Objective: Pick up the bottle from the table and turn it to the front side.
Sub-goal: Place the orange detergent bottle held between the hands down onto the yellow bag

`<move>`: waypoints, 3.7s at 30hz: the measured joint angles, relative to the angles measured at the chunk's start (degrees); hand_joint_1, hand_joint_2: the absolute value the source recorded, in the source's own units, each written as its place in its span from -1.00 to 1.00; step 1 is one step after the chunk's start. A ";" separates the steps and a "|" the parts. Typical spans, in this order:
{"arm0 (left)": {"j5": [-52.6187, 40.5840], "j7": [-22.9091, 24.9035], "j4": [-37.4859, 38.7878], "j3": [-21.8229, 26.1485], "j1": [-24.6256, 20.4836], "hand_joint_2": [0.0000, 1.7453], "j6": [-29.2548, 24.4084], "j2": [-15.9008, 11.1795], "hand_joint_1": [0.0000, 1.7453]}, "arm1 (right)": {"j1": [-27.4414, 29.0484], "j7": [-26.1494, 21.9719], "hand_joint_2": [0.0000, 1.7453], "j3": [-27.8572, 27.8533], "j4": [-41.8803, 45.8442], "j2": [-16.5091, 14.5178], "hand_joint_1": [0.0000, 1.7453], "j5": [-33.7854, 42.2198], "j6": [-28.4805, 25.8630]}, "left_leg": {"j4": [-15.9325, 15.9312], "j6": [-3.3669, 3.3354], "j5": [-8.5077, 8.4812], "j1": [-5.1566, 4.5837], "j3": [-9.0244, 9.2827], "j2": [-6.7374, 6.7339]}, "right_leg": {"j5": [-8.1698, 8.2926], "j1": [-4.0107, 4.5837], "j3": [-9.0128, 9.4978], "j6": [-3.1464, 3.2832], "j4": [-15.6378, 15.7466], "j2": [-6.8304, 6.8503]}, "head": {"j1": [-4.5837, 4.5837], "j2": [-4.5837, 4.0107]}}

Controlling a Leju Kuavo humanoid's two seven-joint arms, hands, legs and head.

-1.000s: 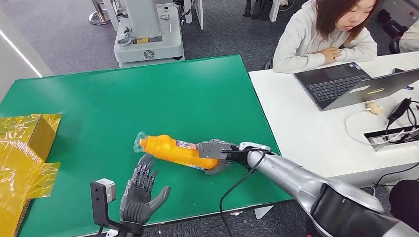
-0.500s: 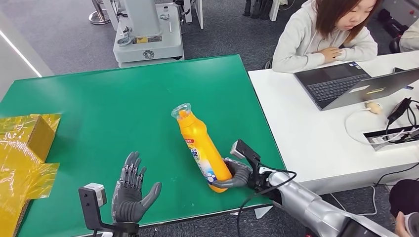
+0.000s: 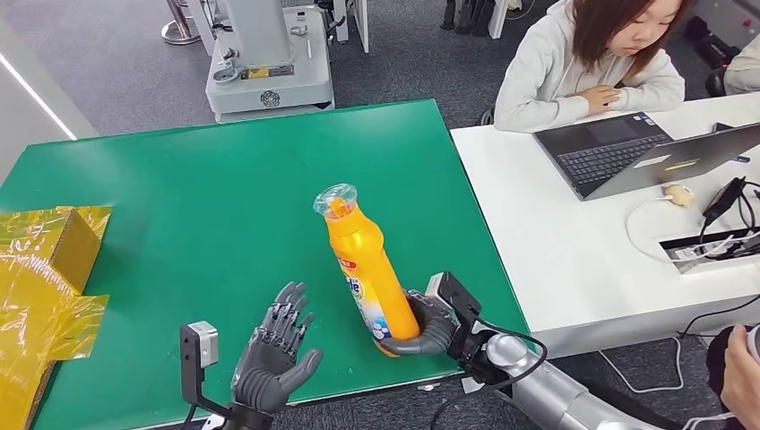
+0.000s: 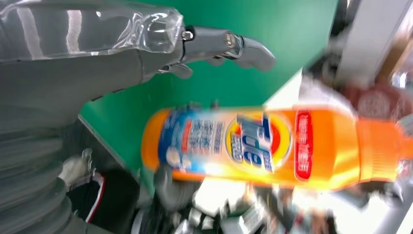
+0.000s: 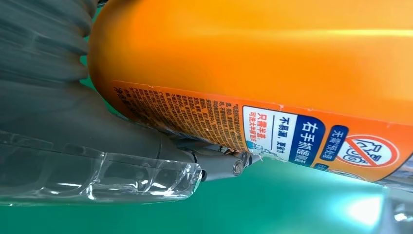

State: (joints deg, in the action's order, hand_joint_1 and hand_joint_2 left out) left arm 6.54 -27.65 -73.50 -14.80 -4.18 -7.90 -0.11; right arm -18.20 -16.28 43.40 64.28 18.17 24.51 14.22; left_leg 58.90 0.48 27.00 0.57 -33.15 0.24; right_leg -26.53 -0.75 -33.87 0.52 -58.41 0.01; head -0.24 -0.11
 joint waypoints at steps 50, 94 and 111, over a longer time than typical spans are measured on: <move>16.77 12.41 27.26 -10.49 -36.54 1.00 13.15 -0.91 0.31 | -7.34 7.53 1.00 -0.24 -0.69 -10.86 1.00 -16.04 -3.74 | 0.01 0.23 -0.38 0.02 -0.32 0.01 | 0.30 0.00 -0.46 0.20 -0.22 -0.02 | 0.02 0.00; -66.98 14.20 22.44 -20.41 -38.00 1.00 -22.72 -11.27 1.00 | 7.32 -1.16 1.00 -1.63 10.60 -8.89 -1.00 -19.44 -2.75 | 0.00 0.24 -0.38 0.05 -0.33 -0.11 | 0.30 0.02 -0.52 0.21 -0.25 -0.14 | 0.02 0.00; -87.45 12.51 14.33 -24.90 -51.76 1.00 -7.46 -32.53 1.00 | 14.20 -7.94 1.00 -7.93 14.78 -9.44 -1.00 -21.95 -0.61 | -0.04 0.31 -0.42 0.12 -0.37 -0.38 | 0.36 0.13 -0.70 0.31 -0.34 -0.40 | 0.00 0.00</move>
State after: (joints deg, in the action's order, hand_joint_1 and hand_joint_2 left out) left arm -80.90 -15.14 -59.17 -39.70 -55.94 -15.36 -32.65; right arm -4.00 -24.22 35.47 79.06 8.73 2.56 13.62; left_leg 58.87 0.79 26.58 0.68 -33.51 -0.13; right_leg -26.18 -0.62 -34.58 0.84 -58.76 -0.39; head -0.24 -0.11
